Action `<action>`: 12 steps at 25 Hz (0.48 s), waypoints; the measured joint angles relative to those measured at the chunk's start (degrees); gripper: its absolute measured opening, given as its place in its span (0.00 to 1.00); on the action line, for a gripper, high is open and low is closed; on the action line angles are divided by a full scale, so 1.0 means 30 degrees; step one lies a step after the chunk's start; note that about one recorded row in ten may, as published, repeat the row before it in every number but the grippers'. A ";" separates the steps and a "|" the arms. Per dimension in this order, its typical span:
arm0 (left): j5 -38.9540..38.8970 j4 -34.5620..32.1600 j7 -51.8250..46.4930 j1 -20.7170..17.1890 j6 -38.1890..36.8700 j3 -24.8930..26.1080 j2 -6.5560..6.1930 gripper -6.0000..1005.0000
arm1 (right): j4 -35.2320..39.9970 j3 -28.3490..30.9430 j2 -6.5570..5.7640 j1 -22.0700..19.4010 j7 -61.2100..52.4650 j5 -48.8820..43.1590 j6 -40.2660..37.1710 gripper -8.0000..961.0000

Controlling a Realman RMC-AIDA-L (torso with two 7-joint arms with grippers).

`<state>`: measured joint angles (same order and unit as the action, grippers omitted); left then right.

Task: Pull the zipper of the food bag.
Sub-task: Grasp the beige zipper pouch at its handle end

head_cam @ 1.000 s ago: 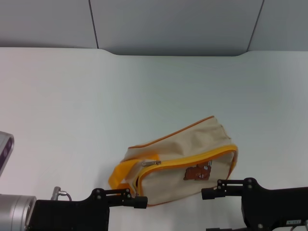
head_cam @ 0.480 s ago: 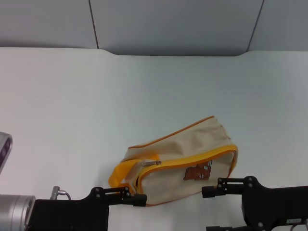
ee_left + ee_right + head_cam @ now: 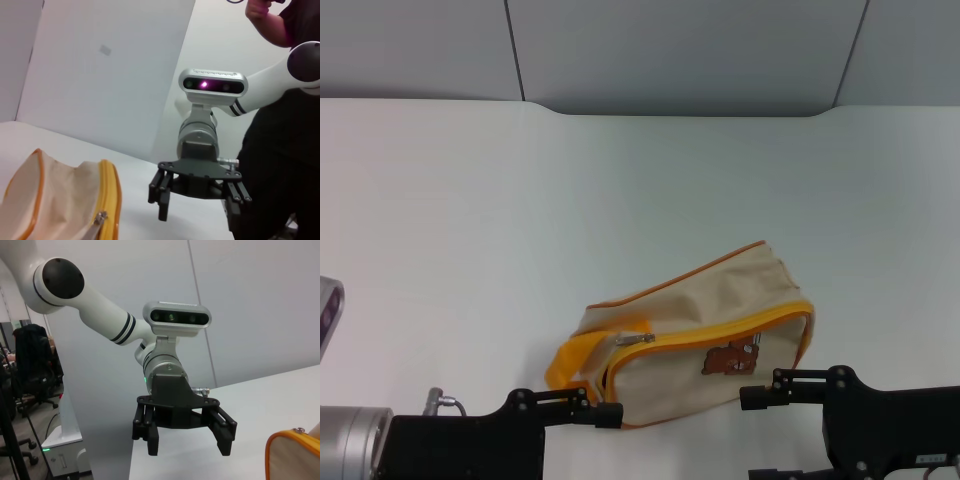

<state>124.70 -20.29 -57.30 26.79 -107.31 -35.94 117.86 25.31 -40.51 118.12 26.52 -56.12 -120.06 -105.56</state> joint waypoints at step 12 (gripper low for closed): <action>-0.0044 0.0711 0.2976 -0.1438 0.2169 0.4374 0.0318 0.80 | 0.0000 0.0289 -0.0001 -0.0024 0.0164 0.0036 0.0200 0.79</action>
<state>124.57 -18.15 -48.38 22.48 -100.81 -22.82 118.82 25.31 -39.64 118.12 26.45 -55.63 -119.95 -104.96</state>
